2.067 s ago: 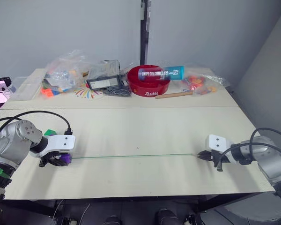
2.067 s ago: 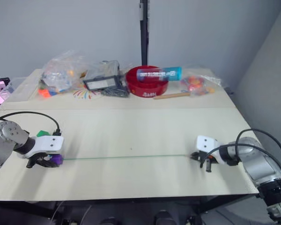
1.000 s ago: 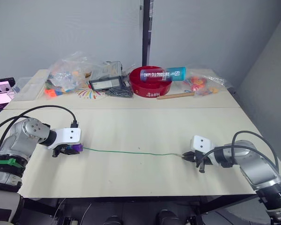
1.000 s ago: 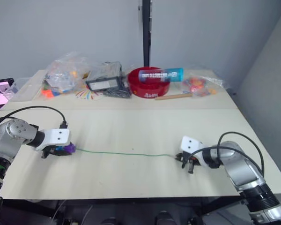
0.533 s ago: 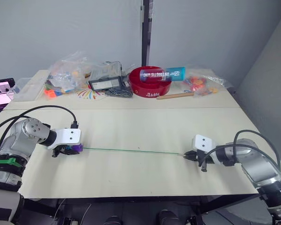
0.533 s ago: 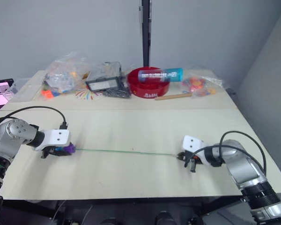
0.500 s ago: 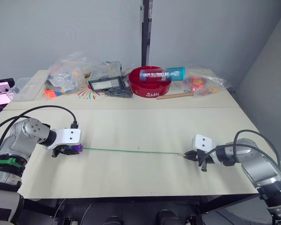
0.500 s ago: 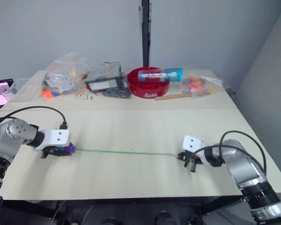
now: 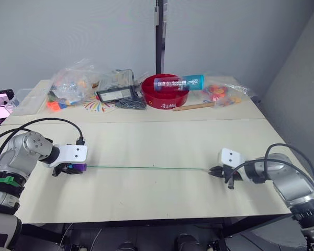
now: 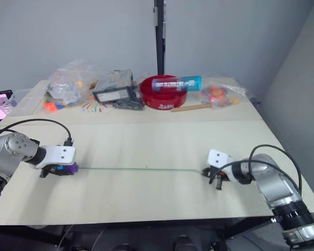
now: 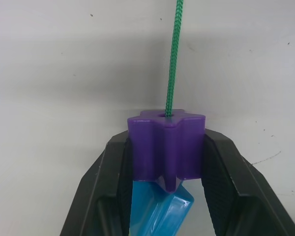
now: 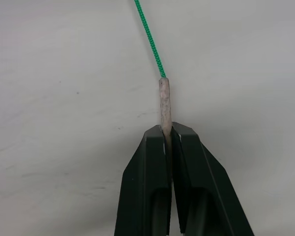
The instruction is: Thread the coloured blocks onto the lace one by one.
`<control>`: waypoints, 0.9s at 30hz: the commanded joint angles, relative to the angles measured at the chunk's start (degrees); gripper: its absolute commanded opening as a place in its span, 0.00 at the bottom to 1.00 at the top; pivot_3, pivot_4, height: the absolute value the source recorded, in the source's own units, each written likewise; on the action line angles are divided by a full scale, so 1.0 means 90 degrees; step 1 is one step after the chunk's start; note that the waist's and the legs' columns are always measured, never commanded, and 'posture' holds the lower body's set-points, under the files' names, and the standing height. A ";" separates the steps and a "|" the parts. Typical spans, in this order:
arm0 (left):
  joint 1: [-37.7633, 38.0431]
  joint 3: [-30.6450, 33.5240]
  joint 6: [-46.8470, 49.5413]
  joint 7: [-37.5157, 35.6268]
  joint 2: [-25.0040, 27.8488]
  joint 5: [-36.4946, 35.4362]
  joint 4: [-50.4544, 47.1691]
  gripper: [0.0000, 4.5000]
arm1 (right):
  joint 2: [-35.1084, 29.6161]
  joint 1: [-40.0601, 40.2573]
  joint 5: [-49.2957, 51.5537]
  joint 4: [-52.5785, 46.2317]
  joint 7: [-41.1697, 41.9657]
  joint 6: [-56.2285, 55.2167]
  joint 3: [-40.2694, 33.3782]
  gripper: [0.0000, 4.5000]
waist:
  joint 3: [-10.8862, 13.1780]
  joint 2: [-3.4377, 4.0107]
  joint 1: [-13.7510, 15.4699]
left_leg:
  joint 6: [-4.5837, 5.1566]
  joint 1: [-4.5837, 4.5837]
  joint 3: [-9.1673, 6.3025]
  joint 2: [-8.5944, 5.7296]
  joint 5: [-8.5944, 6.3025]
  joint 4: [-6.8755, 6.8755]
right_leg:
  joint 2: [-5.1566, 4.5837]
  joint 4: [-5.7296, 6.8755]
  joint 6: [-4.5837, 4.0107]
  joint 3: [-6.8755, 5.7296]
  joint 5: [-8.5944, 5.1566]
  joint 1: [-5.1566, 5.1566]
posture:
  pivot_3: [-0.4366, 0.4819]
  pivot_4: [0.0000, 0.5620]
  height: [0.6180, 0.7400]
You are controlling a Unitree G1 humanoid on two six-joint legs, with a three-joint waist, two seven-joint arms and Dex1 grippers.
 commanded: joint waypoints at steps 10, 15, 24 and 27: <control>0.0157 -0.0011 0.0107 0.0075 -0.0179 -0.0002 0.0117 0.42 | 0.0189 0.0110 -0.0075 -0.0087 -0.0106 0.0157 0.0170 0.00 | -0.0001 0.0002 -0.0017 | 0.0000 0.0000 0.0000 0.0000 0.0000 -0.0001 | 0.0000 0.0000 0.0001 0.0000 -0.0001 0.0004 | 0.48 0.27 0.92; 0.0167 0.0190 0.0052 -0.0024 -0.0291 -0.0260 0.0017 0.84 | 0.0467 -0.0009 -0.0111 0.0254 -0.0193 0.0045 0.0213 0.08 | 0.0000 0.0001 -0.0041 | 0.0000 0.0001 0.0000 0.0001 0.0000 -0.0001 | 0.0000 -0.0005 0.0003 -0.0001 -0.0002 0.0015 | 0.48 0.27 0.92; 0.0324 0.0524 0.0384 -0.0558 -0.0162 -0.0767 -0.0509 1.00 | 0.0831 -0.0460 0.0081 0.0579 0.0153 -0.0033 0.0182 0.75 | 0.0001 -0.0001 -0.0104 | 0.0011 0.0002 -0.0003 0.0003 -0.0007 -0.0002 | 0.0002 -0.0008 0.0001 -0.0002 -0.0002 0.0011 | 0.48 0.27 0.92; 0.0405 0.0742 0.0710 -0.0808 0.0032 -0.1106 -0.0906 1.00 | 0.0816 -0.0501 0.0441 0.0282 0.0354 0.0066 -0.0078 0.99 | 0.0007 -0.0011 -0.0096 | 0.0013 -0.0019 -0.0006 0.0001 -0.0008 -0.0002 | 0.0000 -0.0010 -0.0027 -0.0003 0.0015 -0.0026 | 0.48 0.27 0.92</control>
